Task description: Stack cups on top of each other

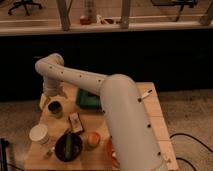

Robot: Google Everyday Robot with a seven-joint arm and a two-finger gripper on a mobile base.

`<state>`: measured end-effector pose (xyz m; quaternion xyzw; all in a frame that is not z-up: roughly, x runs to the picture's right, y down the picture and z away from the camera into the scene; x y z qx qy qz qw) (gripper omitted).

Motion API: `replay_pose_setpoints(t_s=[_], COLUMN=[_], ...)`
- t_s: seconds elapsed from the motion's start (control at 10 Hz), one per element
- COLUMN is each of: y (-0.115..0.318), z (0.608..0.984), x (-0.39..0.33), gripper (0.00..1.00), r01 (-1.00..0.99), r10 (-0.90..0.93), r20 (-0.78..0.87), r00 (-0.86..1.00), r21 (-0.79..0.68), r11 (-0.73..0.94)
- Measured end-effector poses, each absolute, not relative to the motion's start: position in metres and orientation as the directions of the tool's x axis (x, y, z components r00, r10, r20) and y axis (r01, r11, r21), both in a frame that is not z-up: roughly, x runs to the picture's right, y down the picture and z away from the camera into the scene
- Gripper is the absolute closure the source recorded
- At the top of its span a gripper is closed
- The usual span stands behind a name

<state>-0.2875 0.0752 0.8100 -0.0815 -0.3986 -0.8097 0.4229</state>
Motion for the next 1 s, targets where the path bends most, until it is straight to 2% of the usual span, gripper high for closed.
replay_pose_setpoints(t_s=[1.0], y=[0.063], z=[0.808], x=[-0.293], gripper=[0.20], r01=[0.754], r10=[-0.628], r20=[0.468], r00=[-0.622], r21=[0.573], r11=[-0.320])
